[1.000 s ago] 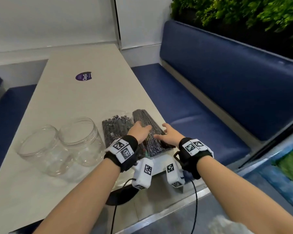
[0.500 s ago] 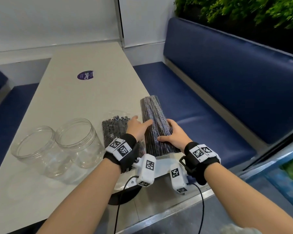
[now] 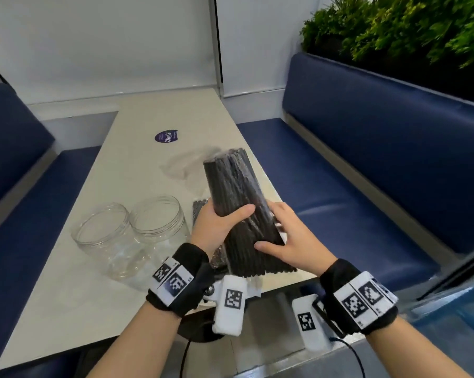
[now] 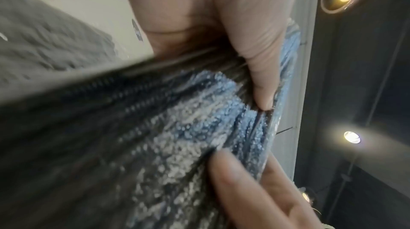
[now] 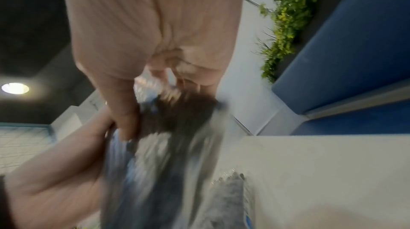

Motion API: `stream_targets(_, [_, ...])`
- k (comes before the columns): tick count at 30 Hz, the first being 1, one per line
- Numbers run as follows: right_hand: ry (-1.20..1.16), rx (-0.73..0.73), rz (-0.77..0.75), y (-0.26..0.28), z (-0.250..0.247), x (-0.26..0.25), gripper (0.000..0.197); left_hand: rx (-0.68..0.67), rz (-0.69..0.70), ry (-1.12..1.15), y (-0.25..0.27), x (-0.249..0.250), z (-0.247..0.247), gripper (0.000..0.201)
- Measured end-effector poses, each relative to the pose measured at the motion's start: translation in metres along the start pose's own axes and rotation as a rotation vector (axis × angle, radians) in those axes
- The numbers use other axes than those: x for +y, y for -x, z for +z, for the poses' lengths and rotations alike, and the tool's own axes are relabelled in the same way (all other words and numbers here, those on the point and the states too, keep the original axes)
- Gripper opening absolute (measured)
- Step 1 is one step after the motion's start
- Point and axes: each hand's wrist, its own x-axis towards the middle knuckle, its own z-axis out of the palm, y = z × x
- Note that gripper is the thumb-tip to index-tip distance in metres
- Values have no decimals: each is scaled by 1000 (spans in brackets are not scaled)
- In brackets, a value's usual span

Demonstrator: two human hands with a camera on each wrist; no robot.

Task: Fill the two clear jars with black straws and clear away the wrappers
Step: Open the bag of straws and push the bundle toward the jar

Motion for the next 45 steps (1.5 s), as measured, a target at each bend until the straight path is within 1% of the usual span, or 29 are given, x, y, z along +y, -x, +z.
stream_targets(2, [33,-16,-34,-1,-3,-13,57,45,8,-40,13,-3,-14,45])
stream_targets(3, [22,13,-58,-3,-5,-22,51,57,14,-59,18,-5,-21,50])
stream_targets(4, [2,57,-82,-7,-8,-32,45,64,18,-81,24,-6,-28,52])
stream_targets(6, [-28,136,-126,-21,-10,-57,36,72,34,-116,35,-7,-38,47])
stream_targets(7, [-29,144,-149,-30,-10,-69,35,75,43,-126,39,-8,-43,45])
stream_targets(10, [78,70,-220,-56,-1,-100,33,71,63,-158,50,-9,-54,38])
stream_targets(12, [134,31,-239,-68,9,-114,29,83,68,-173,56,-9,-61,35])
stream_targets(14, [78,58,-225,-76,19,-123,21,103,80,-178,62,-7,-69,34])
stream_targets(18, [-186,97,-125,-85,31,-134,9,120,87,-199,68,-5,-79,39])
stream_targets(21, [-250,175,-100,-93,36,-136,4,135,80,-195,68,-4,-82,40])
stream_targets(23, [-282,219,-84,-95,37,-136,4,137,79,-190,69,-3,-83,35])
stream_targets(25, [-285,151,-93,-94,37,-135,6,138,79,-183,70,-2,-85,32])
stream_targets(27, [-260,58,-113,-90,37,-133,13,137,78,-180,71,-2,-86,32])
stream_targets(28, [-262,49,-120,-90,36,-132,14,132,77,-187,72,-2,-85,32])
stream_targets(32, [-341,124,-100,-93,36,-127,7,128,63,-197,73,-6,-82,33])
stream_targets(34, [-366,111,-78,-93,37,-126,12,144,63,-178,74,-7,-80,33])
stream_targets(36, [-348,65,-60,-92,40,-124,13,147,65,-179,74,-7,-80,33])
stream_targets(38, [-342,84,-60,-91,41,-123,18,139,63,-190,74,-7,-79,33])
stream_targets(40, [-367,108,-89,-90,38,-123,23,128,53,-200,75,-9,-78,33])
stream_targets(43, [-458,87,-79,-90,35,-126,12,144,44,-200,75,-11,-79,33])
stream_targets(45, [-475,84,-60,-89,37,-128,16,165,45,-199,75,-10,-81,35])
